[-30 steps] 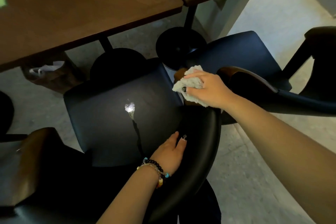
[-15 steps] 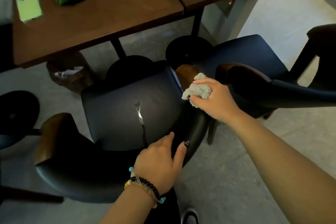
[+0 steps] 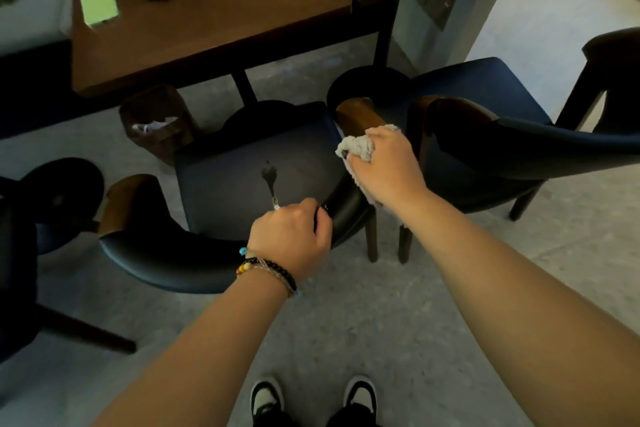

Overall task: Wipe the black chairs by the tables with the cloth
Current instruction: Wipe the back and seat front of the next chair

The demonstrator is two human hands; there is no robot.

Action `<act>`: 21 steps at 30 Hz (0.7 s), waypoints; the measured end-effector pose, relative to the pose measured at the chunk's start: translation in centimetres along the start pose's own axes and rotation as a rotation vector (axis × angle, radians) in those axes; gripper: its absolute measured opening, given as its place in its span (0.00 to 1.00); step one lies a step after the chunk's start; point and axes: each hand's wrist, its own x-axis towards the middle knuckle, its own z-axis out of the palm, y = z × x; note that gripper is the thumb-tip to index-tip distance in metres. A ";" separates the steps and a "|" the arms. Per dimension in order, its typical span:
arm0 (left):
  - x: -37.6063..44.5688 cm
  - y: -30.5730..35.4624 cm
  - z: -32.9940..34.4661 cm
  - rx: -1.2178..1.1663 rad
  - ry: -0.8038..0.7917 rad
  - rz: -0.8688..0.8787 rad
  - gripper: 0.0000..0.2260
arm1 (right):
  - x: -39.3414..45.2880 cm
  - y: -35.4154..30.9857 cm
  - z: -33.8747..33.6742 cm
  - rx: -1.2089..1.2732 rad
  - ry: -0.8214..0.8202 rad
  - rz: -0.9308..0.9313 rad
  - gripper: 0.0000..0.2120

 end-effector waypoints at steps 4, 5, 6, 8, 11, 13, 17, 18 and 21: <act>-0.8 -1.7 -0.4 -0.182 -0.152 0.026 0.15 | -1.4 -1.5 1.5 -0.051 0.074 0.106 0.18; -1.2 -2.8 -0.7 -0.214 -0.228 0.058 0.17 | -2.3 -1.8 1.9 -0.055 0.079 0.112 0.18; -1.8 -4.2 -1.2 -0.208 -0.296 0.098 0.19 | -3.5 -2.1 2.4 -0.069 0.080 0.095 0.18; -2.7 -7.9 -2.3 -0.124 -0.382 0.154 0.21 | -6.0 -2.7 3.3 -0.115 0.066 0.012 0.19; -3.8 -13.2 -4.3 0.027 -0.442 0.143 0.25 | -6.9 -2.5 2.7 -0.116 -0.003 -0.053 0.24; -4.0 -14.7 -4.7 0.070 -0.449 0.144 0.26 | -5.3 -2.0 1.7 -0.177 -0.043 -0.048 0.25; -3.3 -14.6 -3.9 0.072 -0.448 0.067 0.23 | -3.6 -2.4 1.7 -0.331 -0.032 -0.065 0.16; -3.2 -14.7 -3.7 0.058 -0.450 0.040 0.23 | -4.1 -3.0 2.0 -0.326 -0.014 -0.075 0.16; -2.9 -15.1 -3.3 0.008 -0.459 -0.008 0.24 | -7.6 -4.9 3.5 -0.243 -0.038 -0.185 0.22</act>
